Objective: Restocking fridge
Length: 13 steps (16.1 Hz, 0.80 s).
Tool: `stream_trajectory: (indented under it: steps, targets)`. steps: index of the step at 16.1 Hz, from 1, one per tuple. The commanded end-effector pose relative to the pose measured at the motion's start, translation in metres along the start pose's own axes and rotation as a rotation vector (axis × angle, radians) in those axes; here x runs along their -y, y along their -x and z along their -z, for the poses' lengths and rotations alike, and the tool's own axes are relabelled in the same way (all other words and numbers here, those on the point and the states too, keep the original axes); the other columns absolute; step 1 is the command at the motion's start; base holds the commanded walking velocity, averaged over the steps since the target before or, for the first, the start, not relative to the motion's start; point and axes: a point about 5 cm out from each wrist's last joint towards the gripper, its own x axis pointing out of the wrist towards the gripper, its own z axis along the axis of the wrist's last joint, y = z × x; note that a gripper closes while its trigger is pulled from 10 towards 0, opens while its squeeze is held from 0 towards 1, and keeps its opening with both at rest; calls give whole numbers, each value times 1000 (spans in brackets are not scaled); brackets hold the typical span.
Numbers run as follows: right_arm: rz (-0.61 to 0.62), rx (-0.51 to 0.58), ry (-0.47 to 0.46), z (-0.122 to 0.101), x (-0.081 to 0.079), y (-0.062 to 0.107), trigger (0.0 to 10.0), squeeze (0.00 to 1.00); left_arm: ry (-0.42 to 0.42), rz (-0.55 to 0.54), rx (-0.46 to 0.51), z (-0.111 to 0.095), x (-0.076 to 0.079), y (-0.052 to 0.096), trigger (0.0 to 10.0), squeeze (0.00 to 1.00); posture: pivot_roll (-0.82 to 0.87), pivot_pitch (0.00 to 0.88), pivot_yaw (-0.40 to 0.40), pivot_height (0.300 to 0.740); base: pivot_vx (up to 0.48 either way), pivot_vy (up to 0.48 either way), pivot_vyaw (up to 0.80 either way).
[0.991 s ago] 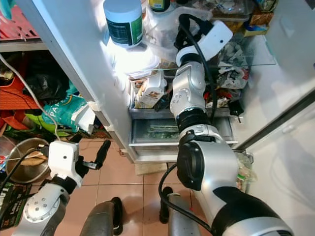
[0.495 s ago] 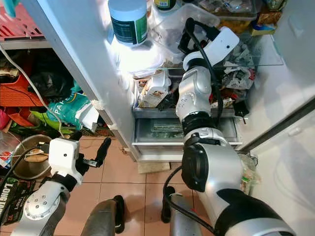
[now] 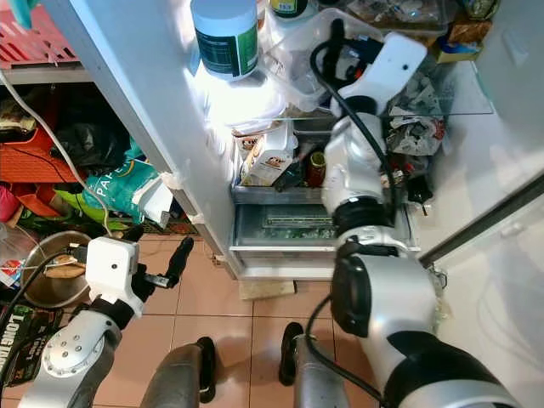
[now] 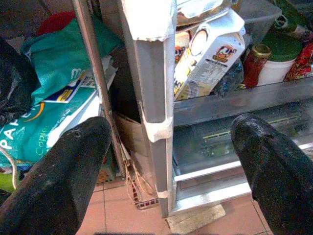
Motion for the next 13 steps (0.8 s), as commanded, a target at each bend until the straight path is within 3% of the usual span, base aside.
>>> stream_trajectory:
  steps: [1, 10, 11, 12, 13]
  targets:
    - [-12, 17, 45, -1, 0, 2, 10000, 1000, -6, -9, -28, 5, -4, 2, 10000, 0, 207, 260, 53, 740, 0, 0, 0]
    - [-23, 72, 221, -13, 36, 11, 10000, 1000, -8, -8, -15, 6, -5, -4, 10000, 0, 189, 219, 42, 740, 0, 0, 0]
    - [-36, 89, 255, -17, 40, 14, 10000, 443, -8, -6, -9, 6, -4, -6, 10000, 0, 181, 206, 36, 740, 0, 0, 0]
    - [-68, 112, 326, -23, 46, 23, 10000, 0, -4, -9, -1, 6, -5, -9, 10000, 0, 163, 194, 31, 740, 0, 0, 0]
    - [-77, 113, 342, -24, 47, 26, 10000, 0, -8, -13, 1, 6, -5, -9, 10000, 0, 159, 192, 31, 740, 0, 0, 0]
